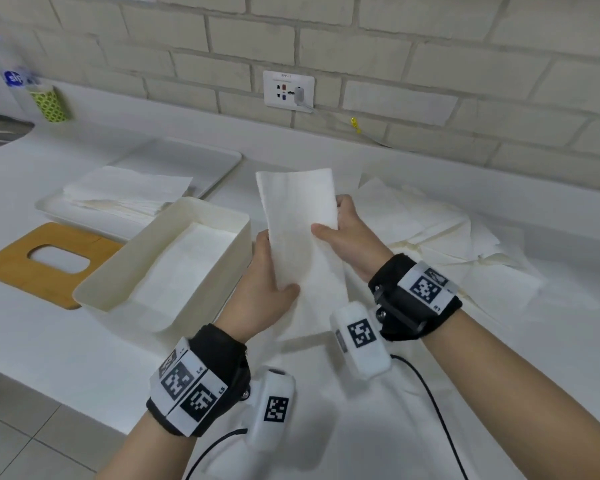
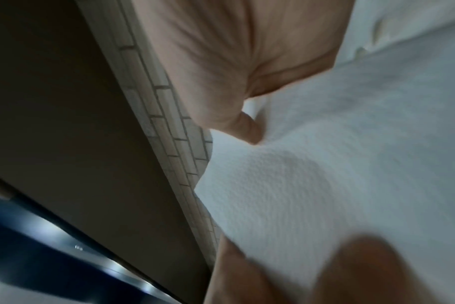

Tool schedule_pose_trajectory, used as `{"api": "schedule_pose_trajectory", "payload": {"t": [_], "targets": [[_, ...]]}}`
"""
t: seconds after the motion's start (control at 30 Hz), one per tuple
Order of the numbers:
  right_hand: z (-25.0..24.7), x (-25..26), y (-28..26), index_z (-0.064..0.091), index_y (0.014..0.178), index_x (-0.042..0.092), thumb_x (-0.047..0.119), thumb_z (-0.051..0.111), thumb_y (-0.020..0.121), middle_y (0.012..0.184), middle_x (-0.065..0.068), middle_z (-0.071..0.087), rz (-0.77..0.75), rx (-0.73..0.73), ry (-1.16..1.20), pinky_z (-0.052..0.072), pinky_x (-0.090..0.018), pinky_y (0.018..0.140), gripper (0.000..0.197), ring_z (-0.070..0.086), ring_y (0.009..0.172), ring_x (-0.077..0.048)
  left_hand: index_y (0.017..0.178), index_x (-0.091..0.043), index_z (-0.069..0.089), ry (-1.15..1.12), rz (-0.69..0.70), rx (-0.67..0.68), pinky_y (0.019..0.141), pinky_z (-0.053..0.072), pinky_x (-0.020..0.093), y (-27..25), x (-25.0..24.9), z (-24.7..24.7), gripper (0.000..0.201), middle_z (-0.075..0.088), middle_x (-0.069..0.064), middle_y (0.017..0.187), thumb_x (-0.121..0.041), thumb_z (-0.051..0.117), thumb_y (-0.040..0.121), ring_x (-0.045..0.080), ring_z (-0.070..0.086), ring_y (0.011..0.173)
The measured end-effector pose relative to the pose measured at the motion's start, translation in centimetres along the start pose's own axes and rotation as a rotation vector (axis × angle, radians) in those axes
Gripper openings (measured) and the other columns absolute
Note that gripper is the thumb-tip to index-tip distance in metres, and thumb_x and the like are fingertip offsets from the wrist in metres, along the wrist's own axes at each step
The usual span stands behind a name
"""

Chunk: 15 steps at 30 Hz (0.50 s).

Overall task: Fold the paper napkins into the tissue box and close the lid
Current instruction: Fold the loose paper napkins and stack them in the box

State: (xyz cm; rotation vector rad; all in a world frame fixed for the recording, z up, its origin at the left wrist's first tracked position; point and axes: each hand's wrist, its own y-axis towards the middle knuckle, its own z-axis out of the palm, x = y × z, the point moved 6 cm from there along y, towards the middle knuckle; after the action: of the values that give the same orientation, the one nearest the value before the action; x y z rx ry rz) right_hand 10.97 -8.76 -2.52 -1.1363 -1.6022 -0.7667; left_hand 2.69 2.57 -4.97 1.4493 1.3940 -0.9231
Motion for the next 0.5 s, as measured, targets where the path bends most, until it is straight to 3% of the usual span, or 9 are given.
{"api": "schedule_pose_trajectory", "payload": {"t": [0.07,0.1,0.17,0.23,0.3,0.4,0.5], "targets": [[-0.9,0.9,0.7,0.03,0.11,0.023,0.002,0.051,0.09,0.12,-0.01,0.049,-0.084,-0.027,-0.017,0.044,-0.042,0.099,0.035,0.051,0.116,-0.027,0.124,-0.022,0.032,0.048,-0.019,0.057,0.072,0.044,0.005,-0.7,-0.5,-0.4,0.058,0.049,-0.011,0.109,0.007,0.059,0.082,-0.003,0.053,0.097],[-1.3,1.4,1.0,0.032,0.109,0.026,0.0,0.052,0.089,0.121,-0.012,0.049,-0.123,-0.032,-0.039,0.046,-0.035,0.096,0.037,0.052,0.114,-0.024,0.125,-0.023,0.034,0.063,-0.034,0.08,0.072,0.044,0.006,-1.1,-0.8,-0.8,0.059,0.051,-0.009,0.111,0.006,0.06,0.08,0.002,0.054,0.098],[-1.8,2.5,1.5,0.039,0.108,0.023,-0.001,0.052,0.088,0.109,-0.009,0.054,-0.186,-0.021,-0.115,0.044,-0.012,0.072,0.035,0.056,0.087,-0.007,0.127,-0.03,0.035,0.066,-0.043,0.086,0.076,0.049,0.013,-1.8,-1.2,-1.9,0.065,0.057,-0.007,0.113,-0.002,0.062,0.076,0.006,0.059,0.099],[-1.8,3.8,1.9,0.047,0.105,0.018,-0.002,0.052,0.087,0.098,-0.001,0.056,-0.255,-0.019,-0.229,0.035,-0.004,0.06,0.027,0.05,0.073,0.005,0.127,-0.045,0.03,0.041,-0.064,0.041,0.073,0.052,0.022,-2.6,-1.7,-3.6,0.072,0.062,-0.005,0.11,-0.008,0.062,0.075,0.009,0.064,0.093],[-1.4,5.1,2.3,0.051,0.104,0.016,-0.003,0.051,0.086,0.096,0.001,0.056,-0.327,-0.03,-0.308,0.034,-0.005,0.063,0.026,0.052,0.082,-0.002,0.125,-0.054,0.029,0.029,-0.077,-0.019,0.063,0.052,0.024,-3.4,-2.2,-5.5,0.075,0.067,-0.003,0.101,-0.002,0.061,0.082,0.012,0.066,0.078],[0.2,7.1,2.6,0.052,0.098,0.017,-0.004,0.048,0.085,0.094,-0.007,0.057,-0.43,-0.025,-0.399,0.035,-0.007,0.063,0.025,0.052,0.084,-0.017,0.111,-0.047,0.056,0.038,-0.075,-0.096,0.059,0.055,0.028,-4.4,-2.9,-8.4,0.051,0.07,-0.005,0.098,-0.004,0.062,0.084,0.014,0.067,0.069],[2.3,9.4,3.0,0.065,0.089,0.003,-0.007,0.047,0.085,0.089,-0.004,0.057,-0.544,-0.023,-0.501,0.032,-0.003,0.066,0.021,0.047,0.07,-0.002,0.091,-0.035,0.07,0.08,-0.124,-0.202,0.054,0.049,0.015,-4.9,-2.4,-12.0,0.031,0.072,-0.011,0.086,-0.006,0.061,0.089,0.005,0.065,0.062]]}}
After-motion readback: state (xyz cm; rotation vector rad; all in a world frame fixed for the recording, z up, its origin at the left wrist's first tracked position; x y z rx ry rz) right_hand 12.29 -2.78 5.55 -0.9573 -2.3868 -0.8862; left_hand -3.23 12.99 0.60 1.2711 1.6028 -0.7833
